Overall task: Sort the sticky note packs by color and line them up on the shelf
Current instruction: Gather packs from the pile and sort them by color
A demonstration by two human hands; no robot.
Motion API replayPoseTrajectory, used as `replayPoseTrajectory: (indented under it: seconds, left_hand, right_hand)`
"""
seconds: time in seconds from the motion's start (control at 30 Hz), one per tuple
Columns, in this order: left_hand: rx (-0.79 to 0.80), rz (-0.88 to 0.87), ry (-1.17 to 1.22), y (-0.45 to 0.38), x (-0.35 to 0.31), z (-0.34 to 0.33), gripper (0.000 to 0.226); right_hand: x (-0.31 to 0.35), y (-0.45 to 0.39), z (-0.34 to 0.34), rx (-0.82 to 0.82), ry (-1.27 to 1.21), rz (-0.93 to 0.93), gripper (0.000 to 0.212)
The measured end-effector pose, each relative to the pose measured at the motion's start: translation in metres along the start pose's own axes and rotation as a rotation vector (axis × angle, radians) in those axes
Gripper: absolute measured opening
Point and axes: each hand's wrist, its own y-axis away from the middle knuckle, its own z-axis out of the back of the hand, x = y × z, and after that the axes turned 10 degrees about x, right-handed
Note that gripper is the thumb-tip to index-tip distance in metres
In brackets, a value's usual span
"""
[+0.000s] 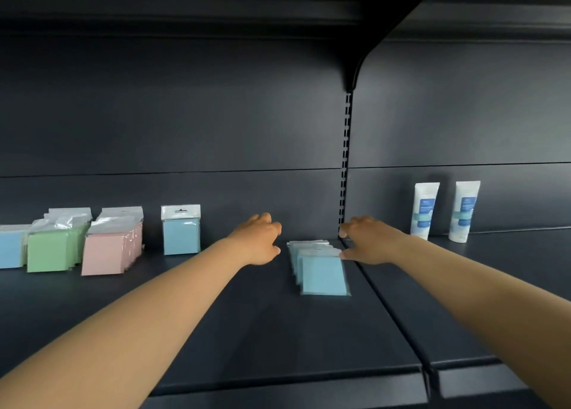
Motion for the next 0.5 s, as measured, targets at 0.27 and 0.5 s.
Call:
replayPoseTrajectory:
  seconds: [0.27,0.5]
  left_hand:
    - [0.048,0.085,0.377,0.001,-0.037,-0.028,0.012]
    - [-0.004,0.224,0.961,-0.006,-0.054,-0.071,0.012]
  right_hand:
    - [-0.009,0.015,-0.028,0.023,-0.058,0.041,0.035]
    - [0.013,0.006,-0.057,-0.012,-0.322,0.047,0.028]
